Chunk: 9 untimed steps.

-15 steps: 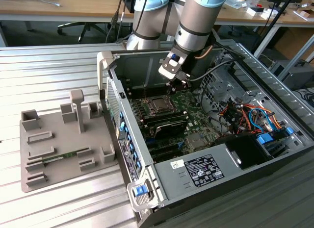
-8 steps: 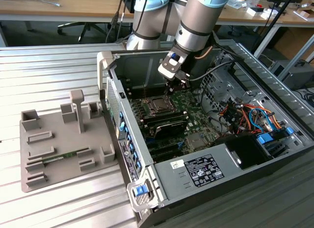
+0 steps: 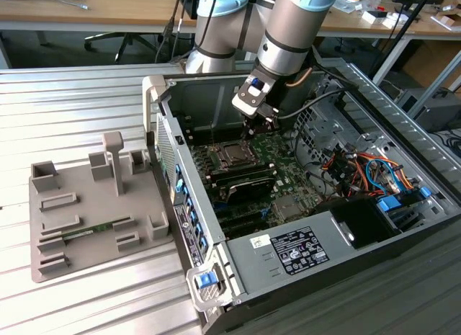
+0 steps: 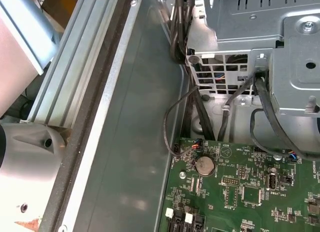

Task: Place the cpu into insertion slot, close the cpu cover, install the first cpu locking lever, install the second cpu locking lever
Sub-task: 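Install the first cpu locking lever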

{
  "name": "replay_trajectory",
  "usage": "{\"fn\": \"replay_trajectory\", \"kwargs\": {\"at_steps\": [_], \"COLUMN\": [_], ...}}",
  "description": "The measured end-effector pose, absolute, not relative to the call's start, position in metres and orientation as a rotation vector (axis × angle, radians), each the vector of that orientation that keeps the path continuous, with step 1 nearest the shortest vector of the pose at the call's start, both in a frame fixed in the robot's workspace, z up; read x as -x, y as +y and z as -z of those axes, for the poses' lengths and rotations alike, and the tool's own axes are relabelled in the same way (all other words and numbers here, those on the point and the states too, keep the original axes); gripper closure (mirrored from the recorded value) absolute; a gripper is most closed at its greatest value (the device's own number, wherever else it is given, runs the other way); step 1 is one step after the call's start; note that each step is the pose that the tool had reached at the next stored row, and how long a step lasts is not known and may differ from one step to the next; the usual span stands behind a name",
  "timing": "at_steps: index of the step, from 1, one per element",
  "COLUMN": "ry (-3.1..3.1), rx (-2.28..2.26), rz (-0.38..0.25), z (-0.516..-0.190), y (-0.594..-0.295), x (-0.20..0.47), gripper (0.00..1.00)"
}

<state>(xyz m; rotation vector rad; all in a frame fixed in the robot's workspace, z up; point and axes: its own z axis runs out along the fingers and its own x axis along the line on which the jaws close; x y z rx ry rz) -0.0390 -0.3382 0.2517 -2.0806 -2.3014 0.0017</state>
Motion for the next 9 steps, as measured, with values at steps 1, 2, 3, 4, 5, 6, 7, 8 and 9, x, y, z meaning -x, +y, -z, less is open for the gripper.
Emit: {"fn": "replay_trajectory", "kwargs": {"at_steps": [1, 2, 3, 4, 5, 6, 7, 8, 9], "ry": [-2.301, -2.301, -2.302, -2.307, -2.314, -2.318, -2.321, -2.326, -2.33], "rx": [2.08, 2.08, 2.079, 2.073, 2.065, 2.061, 2.057, 2.052, 2.047], "rz": [-0.002, -0.003, -0.003, -0.003, -0.003, -0.003, -0.004, -0.004, -0.004], "z": [-0.2517, -0.2517, -0.2517, -0.2516, -0.2517, -0.2517, -0.2517, -0.2517, -0.2517], "y": [-0.3382, -0.3382, -0.3382, -0.3382, -0.3382, -0.3382, -0.3382, -0.3382, -0.3382], "x": [0.039, 0.039, 0.039, 0.039, 0.039, 0.039, 0.039, 0.039, 0.039], "gripper": [0.9, 0.9, 0.9, 0.9, 0.9, 0.9, 0.9, 0.9, 0.9]}}
